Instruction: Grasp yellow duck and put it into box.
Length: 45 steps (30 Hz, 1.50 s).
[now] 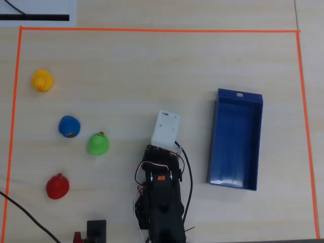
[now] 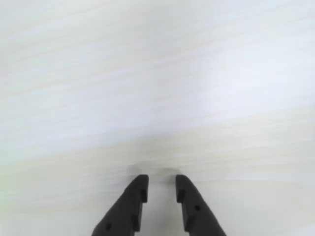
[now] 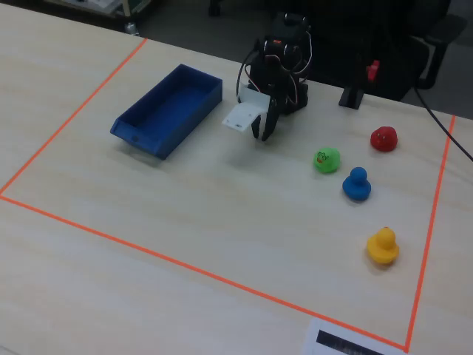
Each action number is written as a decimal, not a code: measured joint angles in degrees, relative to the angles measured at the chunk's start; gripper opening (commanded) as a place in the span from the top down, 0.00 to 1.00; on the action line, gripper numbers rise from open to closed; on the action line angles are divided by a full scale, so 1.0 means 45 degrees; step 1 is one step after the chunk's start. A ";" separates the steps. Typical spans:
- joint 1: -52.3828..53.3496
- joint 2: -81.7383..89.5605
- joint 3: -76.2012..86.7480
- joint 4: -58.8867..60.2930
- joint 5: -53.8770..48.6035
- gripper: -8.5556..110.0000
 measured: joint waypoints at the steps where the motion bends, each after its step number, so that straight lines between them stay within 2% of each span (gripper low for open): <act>1: 0.0000 0.0000 0.0000 0.0000 0.0000 0.90; 30: 0.0000 0.0000 0.0000 0.0000 -0.0020 0.93; 34: -0.0098 -0.0078 0.0000 -0.0078 -0.0742 0.93; 41: 0.0020 -0.1504 -0.0215 -0.2969 -0.1582 0.93; 45: -0.0254 -0.2949 -0.2207 -0.3984 -0.1699 0.93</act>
